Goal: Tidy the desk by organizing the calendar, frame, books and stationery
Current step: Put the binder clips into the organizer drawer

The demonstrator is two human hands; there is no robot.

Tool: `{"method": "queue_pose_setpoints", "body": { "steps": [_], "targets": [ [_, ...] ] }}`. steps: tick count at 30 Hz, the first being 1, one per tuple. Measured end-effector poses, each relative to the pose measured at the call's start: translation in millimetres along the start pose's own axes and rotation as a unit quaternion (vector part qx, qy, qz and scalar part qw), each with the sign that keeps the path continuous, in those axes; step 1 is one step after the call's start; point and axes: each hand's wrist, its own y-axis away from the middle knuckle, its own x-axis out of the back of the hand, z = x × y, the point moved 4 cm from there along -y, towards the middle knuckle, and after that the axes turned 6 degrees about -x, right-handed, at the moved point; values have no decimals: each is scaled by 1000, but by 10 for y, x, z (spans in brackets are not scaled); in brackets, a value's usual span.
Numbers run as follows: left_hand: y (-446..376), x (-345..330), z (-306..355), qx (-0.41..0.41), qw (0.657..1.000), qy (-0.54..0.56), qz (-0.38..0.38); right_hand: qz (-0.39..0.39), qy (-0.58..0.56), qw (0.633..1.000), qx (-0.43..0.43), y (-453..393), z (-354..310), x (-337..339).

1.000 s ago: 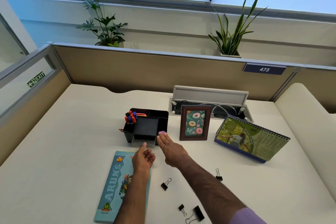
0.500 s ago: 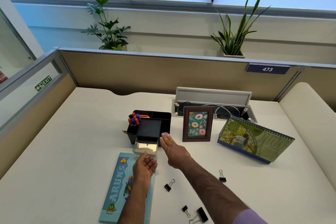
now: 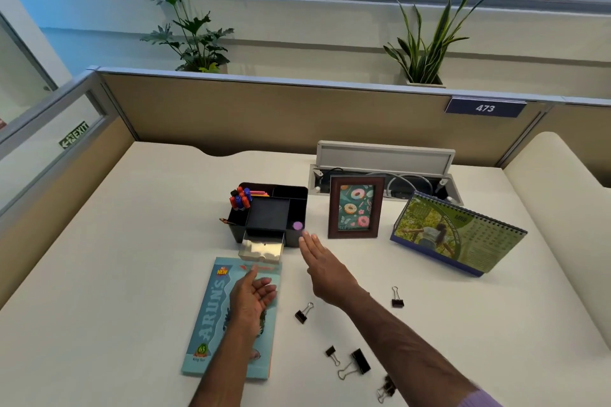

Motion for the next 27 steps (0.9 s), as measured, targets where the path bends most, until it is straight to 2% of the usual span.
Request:
{"method": "queue_pose_setpoints", "body": {
  "steps": [3,7,10,14,22,27],
  "targets": [
    [179,66,33,-10,1000,-20,-19,3,-43,998,-45,435,179,-68],
    [396,81,84,-23,998,-32,-45,56,-109,983,-133,1021,573,-136],
    [557,30,-28,-18,996,-47,-73,130,-173,940,-265,1648,997,-189],
    [667,-34,-244,10,993,-66,-93,140,-201,899,-363,2220,1318,-250],
    [808,-228,-552,47,988,-87,-122,48,-171,908,-380,2432,1271,-393],
    [890,-345,-644,50,985,-98,-135,38,-103,917,-383,2342,1249,-385]
  ]
}}
